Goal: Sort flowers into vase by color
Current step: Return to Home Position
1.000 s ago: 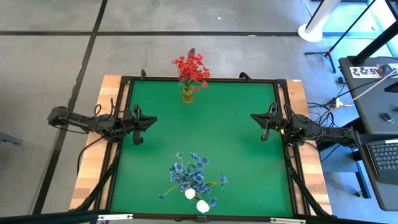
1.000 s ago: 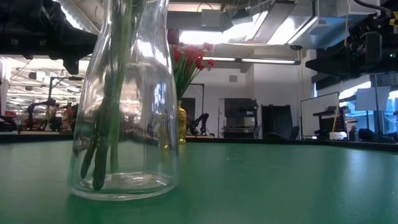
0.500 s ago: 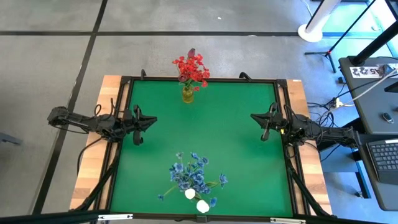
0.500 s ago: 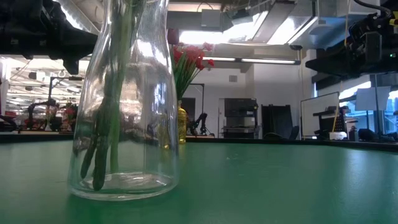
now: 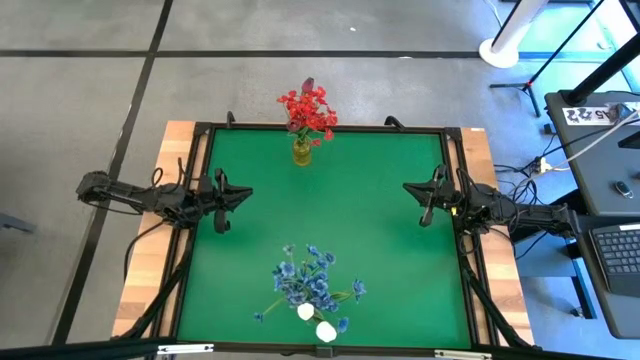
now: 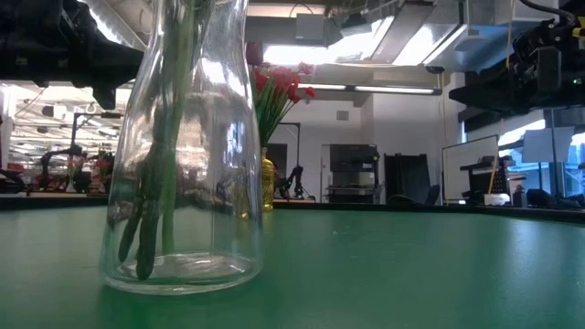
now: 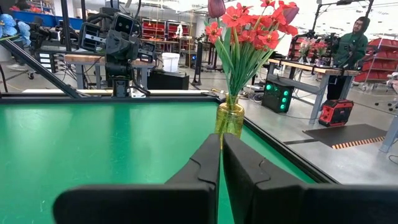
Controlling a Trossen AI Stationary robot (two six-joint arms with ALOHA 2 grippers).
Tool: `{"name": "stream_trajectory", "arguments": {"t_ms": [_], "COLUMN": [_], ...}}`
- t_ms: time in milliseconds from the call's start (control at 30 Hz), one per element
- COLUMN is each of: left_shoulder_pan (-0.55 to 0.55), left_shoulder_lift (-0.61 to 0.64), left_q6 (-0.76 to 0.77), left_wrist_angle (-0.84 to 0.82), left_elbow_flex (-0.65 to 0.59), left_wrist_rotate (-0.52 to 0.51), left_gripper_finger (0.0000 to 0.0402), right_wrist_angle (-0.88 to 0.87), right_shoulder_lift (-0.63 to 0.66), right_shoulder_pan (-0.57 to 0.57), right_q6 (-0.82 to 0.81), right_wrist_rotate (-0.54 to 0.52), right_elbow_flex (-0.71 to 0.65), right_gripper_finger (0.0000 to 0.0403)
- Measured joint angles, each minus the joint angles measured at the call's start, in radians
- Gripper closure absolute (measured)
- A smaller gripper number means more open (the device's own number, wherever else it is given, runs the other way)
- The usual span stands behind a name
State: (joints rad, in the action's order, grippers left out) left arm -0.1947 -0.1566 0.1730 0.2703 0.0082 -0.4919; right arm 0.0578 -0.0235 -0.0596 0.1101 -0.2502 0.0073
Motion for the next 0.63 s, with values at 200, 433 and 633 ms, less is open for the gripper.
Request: {"name": "stream_trajectory", "arguments": {"t_ms": [200,433,633], "left_shoulder_pan": [0.0,0.0,0.0], "left_shoulder_lift": [0.0,0.0,0.0], "left_q6": [0.0,0.0,0.0], "left_wrist_angle": [0.0,0.0,0.0], "left_elbow_flex": [0.0,0.0,0.0], "left_wrist_rotate": [0.0,0.0,0.0], "left_gripper_finger": [0.0367,0.0367,0.0367], "right_wrist_angle": [0.0,0.0,0.0], "right_shoulder_lift": [0.0,0.0,0.0], "right_shoulder_pan": [0.0,0.0,0.0], "right_q6": [0.0,0.0,0.0], "right_wrist_rotate": [0.0,0.0,0.0], "right_elbow_flex": [0.0,0.0,0.0], "right_gripper_finger": [0.0384,0.0384,0.0384]}}
